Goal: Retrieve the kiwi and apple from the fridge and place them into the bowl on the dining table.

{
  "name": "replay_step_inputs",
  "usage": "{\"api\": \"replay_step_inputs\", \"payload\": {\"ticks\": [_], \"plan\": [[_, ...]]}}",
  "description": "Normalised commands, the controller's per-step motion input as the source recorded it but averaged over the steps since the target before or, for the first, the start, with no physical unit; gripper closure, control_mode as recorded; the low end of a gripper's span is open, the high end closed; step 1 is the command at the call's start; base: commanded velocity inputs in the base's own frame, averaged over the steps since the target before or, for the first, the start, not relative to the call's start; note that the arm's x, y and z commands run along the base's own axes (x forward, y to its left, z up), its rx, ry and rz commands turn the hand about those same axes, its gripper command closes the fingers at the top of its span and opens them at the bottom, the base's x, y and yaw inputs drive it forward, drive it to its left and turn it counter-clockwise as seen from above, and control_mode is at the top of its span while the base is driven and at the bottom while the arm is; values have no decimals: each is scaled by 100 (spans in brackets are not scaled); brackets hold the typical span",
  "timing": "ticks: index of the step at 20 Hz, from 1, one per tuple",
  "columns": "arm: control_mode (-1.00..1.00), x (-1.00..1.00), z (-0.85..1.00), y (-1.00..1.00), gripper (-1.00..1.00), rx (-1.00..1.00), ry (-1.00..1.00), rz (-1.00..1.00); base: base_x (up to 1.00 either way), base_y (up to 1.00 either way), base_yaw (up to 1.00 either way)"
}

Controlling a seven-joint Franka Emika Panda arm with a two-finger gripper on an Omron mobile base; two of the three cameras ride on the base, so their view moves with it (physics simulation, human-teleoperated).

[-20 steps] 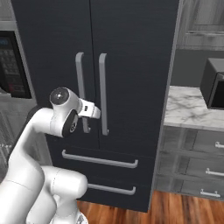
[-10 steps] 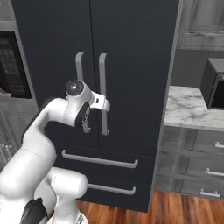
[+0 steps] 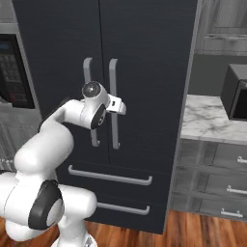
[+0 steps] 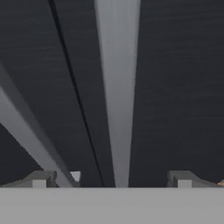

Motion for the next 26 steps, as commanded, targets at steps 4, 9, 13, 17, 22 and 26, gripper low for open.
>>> {"api": "replay_step_inputs", "payload": {"ticks": [4,9,13,17,22,26], "plan": [[-100,53,-3,-3,-100,0,-2,0,0,0,0],[-100,52,0,-13,-100,1,-1,0,0,0,0],[-100,47,-1,-16,-100,0,-2,0,0,0,0],[-100,47,-4,-9,-100,0,-4,0,0,0,0],[-100,47,-11,-1,-100,0,-6,0,0,0,0],[-100,53,-12,0,-100,0,-4,0,0,0,0]]}}
